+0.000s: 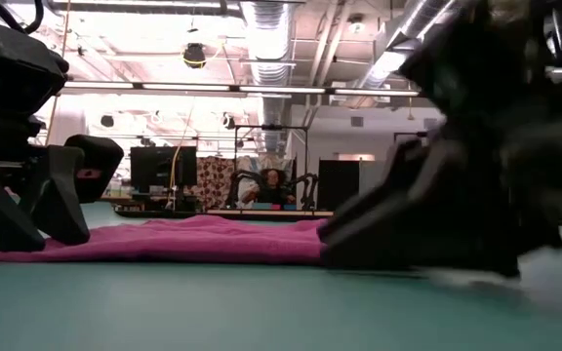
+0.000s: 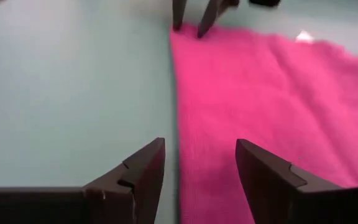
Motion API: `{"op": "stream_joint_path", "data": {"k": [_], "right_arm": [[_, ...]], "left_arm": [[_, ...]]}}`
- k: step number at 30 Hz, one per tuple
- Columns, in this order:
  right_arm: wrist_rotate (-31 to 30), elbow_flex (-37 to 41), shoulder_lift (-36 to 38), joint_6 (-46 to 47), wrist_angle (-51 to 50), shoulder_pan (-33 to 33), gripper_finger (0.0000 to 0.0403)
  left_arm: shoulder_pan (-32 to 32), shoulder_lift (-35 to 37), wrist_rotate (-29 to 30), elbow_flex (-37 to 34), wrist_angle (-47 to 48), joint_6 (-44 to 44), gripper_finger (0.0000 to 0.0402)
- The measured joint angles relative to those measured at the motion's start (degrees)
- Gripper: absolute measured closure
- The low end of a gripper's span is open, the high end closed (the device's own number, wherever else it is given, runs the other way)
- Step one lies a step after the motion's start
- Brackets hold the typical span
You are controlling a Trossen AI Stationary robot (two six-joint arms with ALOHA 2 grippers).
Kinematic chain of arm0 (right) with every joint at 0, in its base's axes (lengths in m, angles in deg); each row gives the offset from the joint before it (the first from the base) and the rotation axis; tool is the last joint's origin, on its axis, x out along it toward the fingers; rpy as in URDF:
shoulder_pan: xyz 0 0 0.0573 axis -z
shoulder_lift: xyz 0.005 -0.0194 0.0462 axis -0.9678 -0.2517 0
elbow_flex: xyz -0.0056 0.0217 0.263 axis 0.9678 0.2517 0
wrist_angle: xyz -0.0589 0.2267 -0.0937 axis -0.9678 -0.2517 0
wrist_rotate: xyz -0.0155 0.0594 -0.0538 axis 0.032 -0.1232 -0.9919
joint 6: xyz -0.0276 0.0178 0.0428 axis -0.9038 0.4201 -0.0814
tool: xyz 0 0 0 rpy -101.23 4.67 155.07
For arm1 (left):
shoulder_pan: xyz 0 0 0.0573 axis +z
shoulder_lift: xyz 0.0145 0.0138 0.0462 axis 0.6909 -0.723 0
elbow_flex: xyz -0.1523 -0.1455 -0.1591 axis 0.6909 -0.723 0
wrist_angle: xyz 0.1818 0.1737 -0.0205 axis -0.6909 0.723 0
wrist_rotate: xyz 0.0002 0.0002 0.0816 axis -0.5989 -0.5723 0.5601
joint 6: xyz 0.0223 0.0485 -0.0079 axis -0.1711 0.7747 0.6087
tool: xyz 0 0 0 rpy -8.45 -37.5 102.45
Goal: Roll towel
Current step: Roll the pink towel
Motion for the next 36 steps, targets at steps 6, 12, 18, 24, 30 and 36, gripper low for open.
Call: {"op": "stream_joint_path", "data": {"k": [6, 12, 18, 24, 30, 36], "right_arm": [[-2.5, -0.1, -5.2, 5.9, 0.6, -0.6, 0.0181], [-7.0, -0.4, -5.9, 14.8, -6.9, -1.1, 0.0198], [-6.7, -0.7, -5.9, 14.6, -7.4, -1.0, 0.0244], [-6.6, -1.7, -6.0, 14.0, -8.5, -1.0, 0.0330], [-7.0, -3.0, -6.1, 14.1, -9.3, -0.9, 0.0389], [-6.2, -4.2, -5.4, 13.7, -10.2, -0.7, 0.0385]], "left_arm": [[0.0, 0.0, -1.2, 0.0, 0.4, -0.8, 0.0289], [0.0, 0.0, -2.7, 0.0, 1.7, -1.9, 0.0289], [0.0, 0.0, -2.5, 0.0, 1.1, -0.9, 0.0289], [0.0, 1.8, -3.3, -0.1, -2.9, -1.5, 0.0289], [0.0, 8.1, -4.5, 0.8, -4.1, 2.4, 0.0289], [0.7, 10.4, 0.6, 0.8, 0.7, 9.8, 0.0292]]}}
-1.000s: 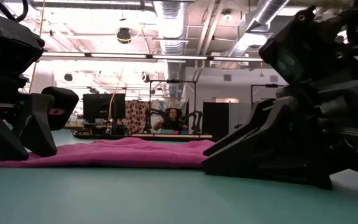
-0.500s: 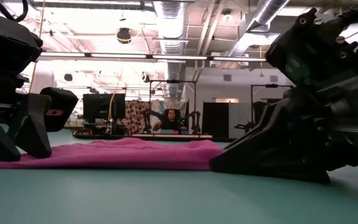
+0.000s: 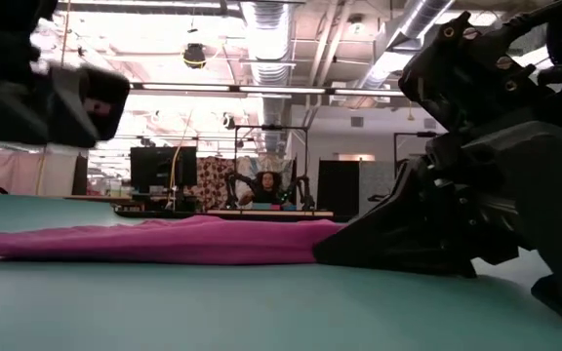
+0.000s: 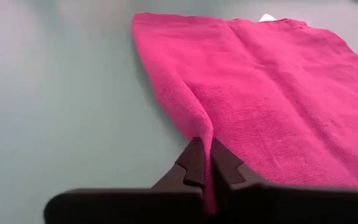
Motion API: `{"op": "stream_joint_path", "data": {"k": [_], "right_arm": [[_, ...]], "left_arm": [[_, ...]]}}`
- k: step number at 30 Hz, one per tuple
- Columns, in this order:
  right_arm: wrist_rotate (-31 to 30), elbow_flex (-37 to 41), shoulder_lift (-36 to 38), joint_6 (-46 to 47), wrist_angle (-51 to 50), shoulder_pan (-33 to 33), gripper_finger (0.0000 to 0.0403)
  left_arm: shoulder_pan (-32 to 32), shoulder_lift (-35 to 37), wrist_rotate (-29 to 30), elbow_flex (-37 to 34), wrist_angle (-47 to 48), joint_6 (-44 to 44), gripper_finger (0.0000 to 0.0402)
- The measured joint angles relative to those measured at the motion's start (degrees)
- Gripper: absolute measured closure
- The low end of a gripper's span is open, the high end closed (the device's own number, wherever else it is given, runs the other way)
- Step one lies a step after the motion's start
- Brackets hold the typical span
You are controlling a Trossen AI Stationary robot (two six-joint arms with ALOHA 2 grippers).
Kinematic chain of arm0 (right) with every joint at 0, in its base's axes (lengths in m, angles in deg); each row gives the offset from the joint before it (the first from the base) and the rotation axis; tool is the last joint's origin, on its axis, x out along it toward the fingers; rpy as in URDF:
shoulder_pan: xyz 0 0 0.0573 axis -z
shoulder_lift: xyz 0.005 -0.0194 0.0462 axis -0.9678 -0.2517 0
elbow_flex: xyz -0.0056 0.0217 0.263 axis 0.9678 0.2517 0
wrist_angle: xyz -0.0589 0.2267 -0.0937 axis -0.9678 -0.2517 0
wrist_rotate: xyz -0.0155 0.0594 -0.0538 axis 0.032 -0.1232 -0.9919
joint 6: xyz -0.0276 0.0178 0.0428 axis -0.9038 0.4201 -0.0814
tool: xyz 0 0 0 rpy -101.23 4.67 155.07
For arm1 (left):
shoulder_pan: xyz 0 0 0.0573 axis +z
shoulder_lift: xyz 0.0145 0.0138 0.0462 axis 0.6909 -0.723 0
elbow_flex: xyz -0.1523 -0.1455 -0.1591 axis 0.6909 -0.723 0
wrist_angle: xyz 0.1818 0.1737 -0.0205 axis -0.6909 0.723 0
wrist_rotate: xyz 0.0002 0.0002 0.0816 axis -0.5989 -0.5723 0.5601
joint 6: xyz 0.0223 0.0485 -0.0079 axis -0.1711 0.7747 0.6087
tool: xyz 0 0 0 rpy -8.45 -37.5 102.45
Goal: Roll towel
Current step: Roll the pink towel
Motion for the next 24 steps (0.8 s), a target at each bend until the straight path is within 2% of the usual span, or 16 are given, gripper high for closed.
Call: {"op": "stream_joint_path", "data": {"k": [2, 5, 9, 16, 24], "right_arm": [[0.6, 0.0, 1.3, -0.5, -0.2, 0.0, 0.0382], [1.7, 0.0, 4.1, -0.7, -1.9, 0.1, 0.0385], [6.5, 0.1, 7.9, 1.7, -5.7, 1.0, 0.0389], [18.9, 0.1, 15.5, 13.0, -13.8, 4.6, 0.0390], [23.3, 0.0, 19.1, 21.8, -17.2, 8.3, 0.0391]], "left_arm": [[1.8, -2.3, -0.3, 0.0, 2.1, 0.4, 0.0299], [4.6, -6.1, -3.9, -0.1, 1.0, 0.4, 0.0314], [7.0, -9.3, -6.8, 0.1, -0.5, -0.9, 0.0336], [7.7, -10.3, -13.1, 0.1, 0.6, -4.9, 0.0357], [7.6, -10.3, -16.1, 0.1, 0.2, -7.6, 0.0359]]}}
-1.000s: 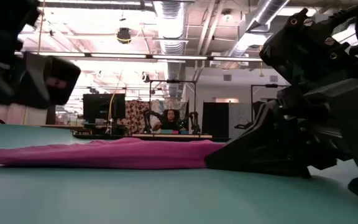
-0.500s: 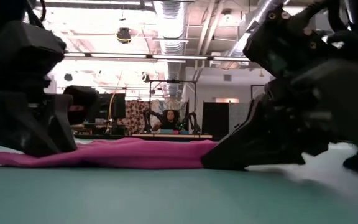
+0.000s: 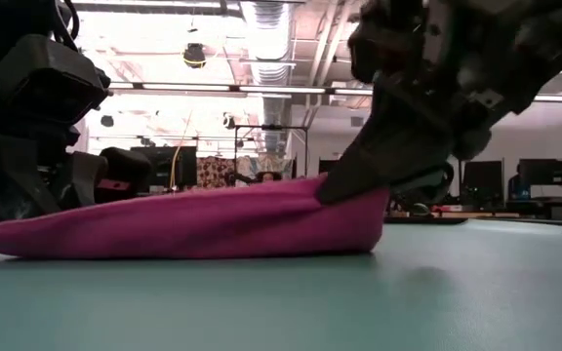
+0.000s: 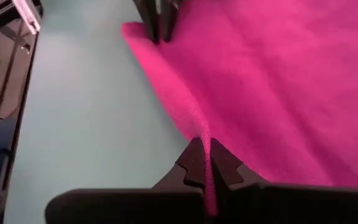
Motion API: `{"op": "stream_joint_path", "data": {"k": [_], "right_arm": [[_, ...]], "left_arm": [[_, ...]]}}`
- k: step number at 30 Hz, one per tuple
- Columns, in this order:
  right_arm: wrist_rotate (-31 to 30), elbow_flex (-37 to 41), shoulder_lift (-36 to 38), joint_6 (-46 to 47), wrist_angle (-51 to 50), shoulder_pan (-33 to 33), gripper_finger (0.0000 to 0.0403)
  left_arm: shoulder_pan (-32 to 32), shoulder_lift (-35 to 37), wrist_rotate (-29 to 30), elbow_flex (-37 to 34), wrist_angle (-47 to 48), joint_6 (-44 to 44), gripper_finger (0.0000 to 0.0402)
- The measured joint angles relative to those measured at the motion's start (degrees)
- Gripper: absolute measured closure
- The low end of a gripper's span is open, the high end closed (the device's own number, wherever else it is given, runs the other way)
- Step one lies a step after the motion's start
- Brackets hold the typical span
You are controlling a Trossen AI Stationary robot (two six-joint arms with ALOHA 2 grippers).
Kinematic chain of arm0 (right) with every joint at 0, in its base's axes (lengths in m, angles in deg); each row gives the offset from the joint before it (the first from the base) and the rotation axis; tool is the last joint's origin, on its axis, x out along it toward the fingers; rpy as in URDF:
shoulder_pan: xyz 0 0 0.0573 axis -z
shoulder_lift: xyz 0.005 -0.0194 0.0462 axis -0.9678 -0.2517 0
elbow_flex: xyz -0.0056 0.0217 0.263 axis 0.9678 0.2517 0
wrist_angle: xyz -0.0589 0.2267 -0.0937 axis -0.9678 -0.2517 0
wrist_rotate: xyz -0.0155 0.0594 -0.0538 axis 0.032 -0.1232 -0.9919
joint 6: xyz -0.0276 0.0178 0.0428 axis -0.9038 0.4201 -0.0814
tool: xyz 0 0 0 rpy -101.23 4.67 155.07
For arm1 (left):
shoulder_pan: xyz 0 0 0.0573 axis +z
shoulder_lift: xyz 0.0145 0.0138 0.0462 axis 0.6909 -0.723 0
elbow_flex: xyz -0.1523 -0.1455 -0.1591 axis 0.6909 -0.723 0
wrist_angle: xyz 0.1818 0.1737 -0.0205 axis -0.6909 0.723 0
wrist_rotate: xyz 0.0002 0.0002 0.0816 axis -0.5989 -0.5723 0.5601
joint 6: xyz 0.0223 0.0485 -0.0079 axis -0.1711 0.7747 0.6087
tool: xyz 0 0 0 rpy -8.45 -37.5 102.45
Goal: Roll towel
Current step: Roll the pink towel
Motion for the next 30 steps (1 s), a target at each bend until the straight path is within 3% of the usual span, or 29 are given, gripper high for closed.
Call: {"op": "stream_joint_path", "data": {"k": [8, 17, 26, 30], "right_arm": [[-0.3, 0.0, -1.5, 10.2, 0.3, 2.8, 0.0391], [-0.3, -0.1, -1.8, 15.4, -4.1, 4.2, 0.0391], [-0.9, -0.2, -2.3, 17.0, -5.2, 4.6, 0.0391], [-0.7, -0.2, -2.4, 16.8, -5.1, 4.9, 0.0391]], "left_arm": [[0.0, 0.0, -2.5, 0.0, -0.4, -1.3, 0.0359], [0.0, 2.3, -2.5, 0.0, -0.2, -5.0, 0.0359], [-0.1, 16.0, -2.3, -0.1, 9.8, -9.0, 0.0359], [-1.7, 23.9, 2.0, -0.1, 17.0, -10.7, 0.0365]]}}
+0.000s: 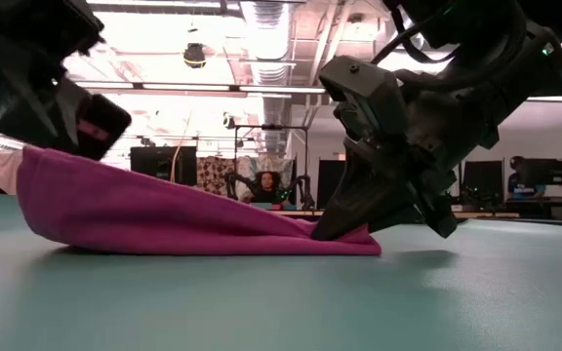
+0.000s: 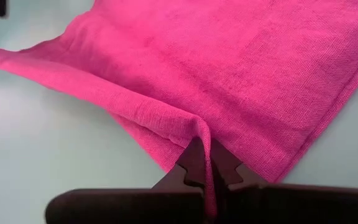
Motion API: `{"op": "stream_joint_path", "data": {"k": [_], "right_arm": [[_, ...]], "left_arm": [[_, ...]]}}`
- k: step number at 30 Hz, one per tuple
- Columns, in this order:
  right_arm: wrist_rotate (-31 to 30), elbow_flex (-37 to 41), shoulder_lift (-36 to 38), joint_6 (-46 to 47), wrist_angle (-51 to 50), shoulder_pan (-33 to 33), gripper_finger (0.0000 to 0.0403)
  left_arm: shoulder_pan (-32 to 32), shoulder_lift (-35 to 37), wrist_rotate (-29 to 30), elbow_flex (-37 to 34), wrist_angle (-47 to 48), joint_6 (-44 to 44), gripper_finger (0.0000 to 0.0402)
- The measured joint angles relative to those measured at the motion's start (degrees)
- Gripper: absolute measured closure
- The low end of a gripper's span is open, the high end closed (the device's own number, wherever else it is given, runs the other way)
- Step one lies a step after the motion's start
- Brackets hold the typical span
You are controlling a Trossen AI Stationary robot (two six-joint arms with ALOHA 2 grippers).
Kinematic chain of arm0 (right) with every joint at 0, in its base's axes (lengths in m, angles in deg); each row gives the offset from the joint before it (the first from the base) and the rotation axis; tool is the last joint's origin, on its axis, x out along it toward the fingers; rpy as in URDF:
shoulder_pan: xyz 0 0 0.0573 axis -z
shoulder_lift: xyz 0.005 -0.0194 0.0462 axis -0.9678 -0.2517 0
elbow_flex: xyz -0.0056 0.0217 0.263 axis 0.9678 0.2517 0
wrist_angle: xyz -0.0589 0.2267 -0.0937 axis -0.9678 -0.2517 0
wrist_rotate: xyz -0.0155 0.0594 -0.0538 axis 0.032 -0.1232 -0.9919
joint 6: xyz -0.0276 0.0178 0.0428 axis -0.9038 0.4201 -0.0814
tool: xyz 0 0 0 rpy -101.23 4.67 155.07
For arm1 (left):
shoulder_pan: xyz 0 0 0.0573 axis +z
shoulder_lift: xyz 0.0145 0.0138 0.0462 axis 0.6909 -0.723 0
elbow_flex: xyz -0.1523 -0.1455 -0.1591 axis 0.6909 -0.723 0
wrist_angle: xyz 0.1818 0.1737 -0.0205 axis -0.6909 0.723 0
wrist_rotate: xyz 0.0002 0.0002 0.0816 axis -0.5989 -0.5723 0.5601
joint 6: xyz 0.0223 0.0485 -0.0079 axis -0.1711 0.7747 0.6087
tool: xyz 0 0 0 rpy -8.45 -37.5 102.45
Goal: Roll towel
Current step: Roll the pink towel
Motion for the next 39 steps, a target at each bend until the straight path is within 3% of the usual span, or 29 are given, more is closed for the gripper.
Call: {"op": "stream_joint_path", "data": {"k": [4, 9, 17, 22, 30, 39], "right_arm": [[0.0, 0.0, 0.0, -0.2, 0.0, 0.3, 0.0391], [0.0, 0.0, 0.0, -1.1, 0.0, 0.7, 0.0391], [0.0, 0.0, 0.0, -1.7, 0.4, 1.4, 0.0391], [0.0, 0.1, 0.0, -2.8, 0.5, 1.4, 0.0391], [-0.2, 0.1, -0.1, -3.4, 0.7, 1.3, 0.0391], [-0.2, 0.1, -0.1, -4.3, 0.9, 1.2, 0.0391]], "left_arm": [[-5.2, 4.0, 8.9, 0.2, 2.0, 4.0, 0.0393], [-12.0, -1.1, 17.1, 6.3, 2.9, 13.1, 0.0401], [-13.5, -19.2, 17.8, 27.8, 27.9, 21.1, 0.0401], [-13.7, -25.1, 19.5, 36.2, 36.9, 21.7, 0.0401], [-11.7, -25.5, 29.8, 32.9, 38.2, 18.2, 0.0401], [-11.2, -25.5, 31.8, 27.6, 37.7, 10.0, 0.0401]]}}
